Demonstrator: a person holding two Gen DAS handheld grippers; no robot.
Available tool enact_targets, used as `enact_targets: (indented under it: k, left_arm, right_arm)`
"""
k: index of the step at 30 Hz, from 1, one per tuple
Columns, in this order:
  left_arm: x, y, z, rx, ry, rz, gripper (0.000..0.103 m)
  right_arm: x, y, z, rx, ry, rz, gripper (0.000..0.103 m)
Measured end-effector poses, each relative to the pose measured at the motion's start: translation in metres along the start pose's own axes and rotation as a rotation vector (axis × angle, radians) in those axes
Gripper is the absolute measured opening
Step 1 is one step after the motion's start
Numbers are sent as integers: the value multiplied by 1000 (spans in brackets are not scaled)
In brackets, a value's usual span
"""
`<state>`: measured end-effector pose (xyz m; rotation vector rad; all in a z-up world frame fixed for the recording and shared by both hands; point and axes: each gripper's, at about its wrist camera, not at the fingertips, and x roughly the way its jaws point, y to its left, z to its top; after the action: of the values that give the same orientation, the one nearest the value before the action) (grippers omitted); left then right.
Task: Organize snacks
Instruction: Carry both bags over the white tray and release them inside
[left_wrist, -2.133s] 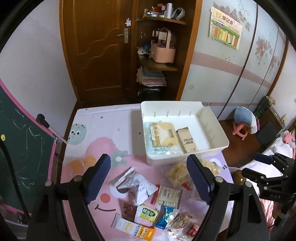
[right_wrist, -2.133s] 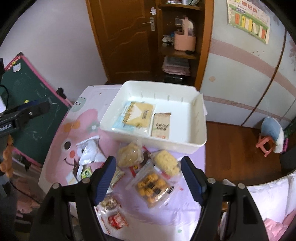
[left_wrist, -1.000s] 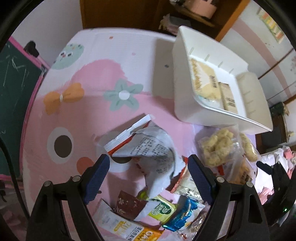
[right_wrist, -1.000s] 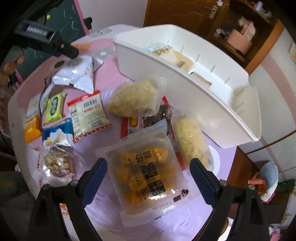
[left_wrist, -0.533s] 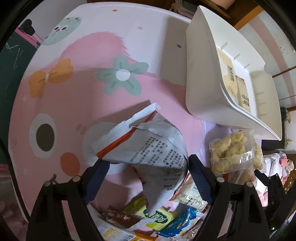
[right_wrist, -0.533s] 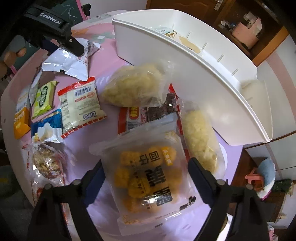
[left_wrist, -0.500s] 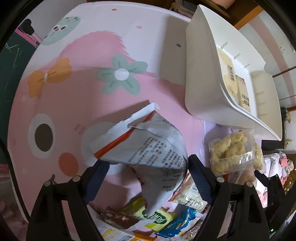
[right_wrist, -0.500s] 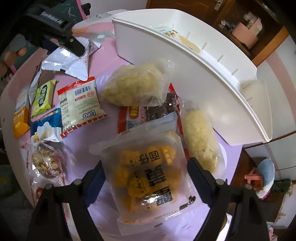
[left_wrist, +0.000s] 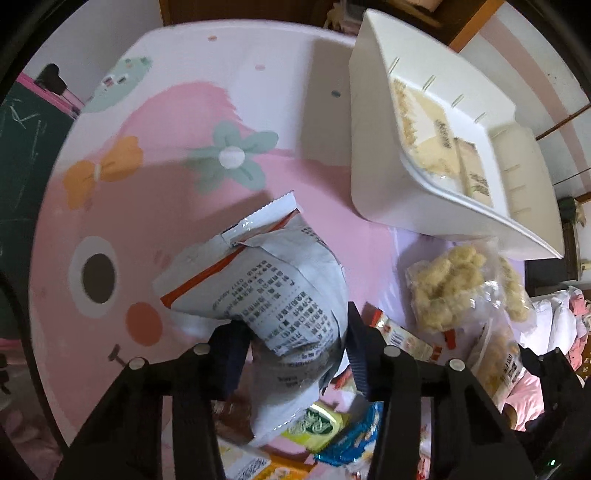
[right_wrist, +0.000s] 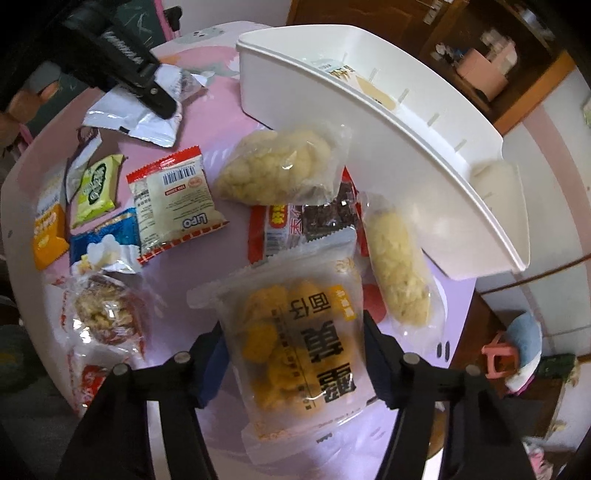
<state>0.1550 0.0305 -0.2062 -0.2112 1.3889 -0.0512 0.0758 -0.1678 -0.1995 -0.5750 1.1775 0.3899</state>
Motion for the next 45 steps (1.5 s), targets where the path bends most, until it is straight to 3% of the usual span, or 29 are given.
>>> enact_targets:
  k: [7,10,17,24,30,45]
  left_arm:
    - [-68,-19,-14,75,-106,6,46]
    - [-97,-33,-13,100,-144,-29,46]
    - [-150,-78,-2,201,-240,-46,46]
    - [-176,-122,28,288,-318,-42,47]
    - [-186,-151,55,328,-375,-25,47]
    - [-144,-171,124,316,-344,0,47]
  right_arm:
    - [-41,-20,-2,161,-57,101,64]
    - [-68,-35,1,257,-93,138,64]
    - [-118,-81,23,447,-174,164,64]
    - [-157,-124,56,561,-252,125,65]
    - [-167,-156,82,629,-283,85,65]
    - [-125,-193,124,739,-249,35,66]
